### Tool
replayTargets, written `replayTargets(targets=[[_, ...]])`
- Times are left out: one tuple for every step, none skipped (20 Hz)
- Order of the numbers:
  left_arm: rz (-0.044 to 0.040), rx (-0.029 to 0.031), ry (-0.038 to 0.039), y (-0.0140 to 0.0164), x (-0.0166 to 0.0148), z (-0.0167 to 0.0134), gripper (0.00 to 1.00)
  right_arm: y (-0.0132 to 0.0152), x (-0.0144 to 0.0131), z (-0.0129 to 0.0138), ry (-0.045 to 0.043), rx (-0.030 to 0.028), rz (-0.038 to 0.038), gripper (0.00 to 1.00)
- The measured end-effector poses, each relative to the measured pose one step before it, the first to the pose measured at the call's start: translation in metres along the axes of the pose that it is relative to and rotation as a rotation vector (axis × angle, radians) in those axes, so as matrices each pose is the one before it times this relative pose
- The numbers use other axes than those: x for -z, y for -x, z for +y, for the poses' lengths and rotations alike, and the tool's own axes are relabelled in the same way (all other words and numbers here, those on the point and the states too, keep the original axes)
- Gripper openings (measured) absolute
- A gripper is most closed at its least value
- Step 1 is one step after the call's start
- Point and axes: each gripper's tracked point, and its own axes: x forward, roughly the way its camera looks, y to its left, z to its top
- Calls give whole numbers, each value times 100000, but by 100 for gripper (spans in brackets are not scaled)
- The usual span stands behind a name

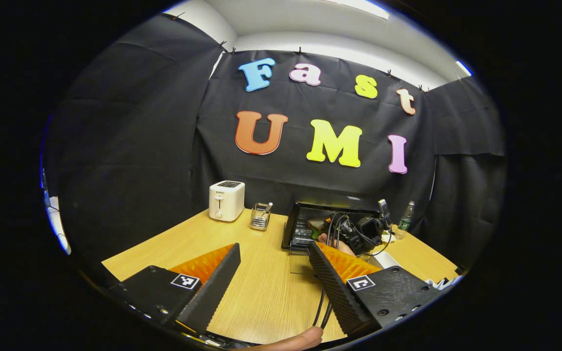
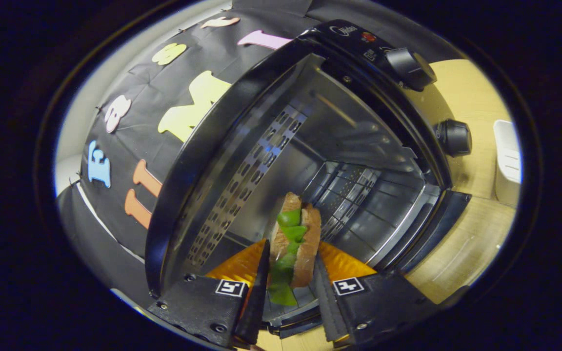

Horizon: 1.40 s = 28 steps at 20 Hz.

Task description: Open the electric oven with the left hand, put the food in, and close the electric oven.

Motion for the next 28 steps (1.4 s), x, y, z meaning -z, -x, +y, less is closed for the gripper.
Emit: replayTargets(targets=[[-206,-235,-276,-25,-2,-25,94,-64,50,-2,2485,345,619,43],[117,-44,-257,-3,109,0,94,44,491,213,3170,-836,2334,59],[-38,-190,102,-35,-45,52,94,31,39,336,2605,-882,774,67],[334,-251,55,-22,131,25,94,204,-56,510,3416,-943,-378,71],[444,-562,-298,60,75,127,94,-18,-209,178,5386,487,-1048,80],[537,-544,-227,39,117,117,94,-54,185,-383,6249,2986,-138,90],[372,-513,-128,169,48,117,94,-77,22,-526,6187,1714,256,100],[192,-465,-64,166,-2,151,94,99,430,45,4266,584,1898,100],[345,-858,-99,99,179,171,94,59,347,-37,2677,168,3212,88],[232,-688,-128,42,2,70,94,-77,96,-82,1561,376,1681,100],[259,-615,-150,23,23,75,94,-31,261,-184,3108,1181,1600,100],[97,-321,-364,66,48,-55,94,21,116,-115,4182,1610,1397,100],[-76,-188,-162,-106,-114,58,94,81,73,-166,4371,1376,1418,100],[138,105,-94,96,26,-79,94,-112,182,-131,4199,1749,1657,100],[-437,775,-280,-113,-83,-134,94,79,227,-74,4410,1128,2347,100],[-146,407,-424,-9,-121,-153,94,-12,365,-80,5994,986,2756,100],[19,78,-226,-26,-45,62,94,14,331,-75,6460,480,2682,100],[-528,244,56,-64,-32,-6,94,18,343,-127,6766,1139,2683,100],[58,501,147,-98,27,-199,94,232,366,-339,5152,1742,3064,100],[320,431,9,-101,110,-201,94,24,304,61,2267,-118,2037,100],[23,426,-192,596,50,-307,94,91,215,-56,-555,-529,883,100],[221,-49,-344,232,-32,-168,94,344,-13,-116,-929,-631,353,100],[-127,-33,-319,197,-2,4,94,344,11,-228,-530,-227,882,100],[-205,144,-242,109,-128,-110,94,412,213,37,-421,-928,1388,100],[-91,74,-264,-115,72,-145,94,548,254,62,-166,-1384,1479,100],[137,-131,-184,12,-65,-18,94,571,285,39,409,-1070,1258,100],[139,-248,-14,-172,7,-56,94,752,58,129,1240,-1828,420,100],[290,-87,-15,-50,-19,-171,94,463,71,-22,1728,-1508,657,100]])
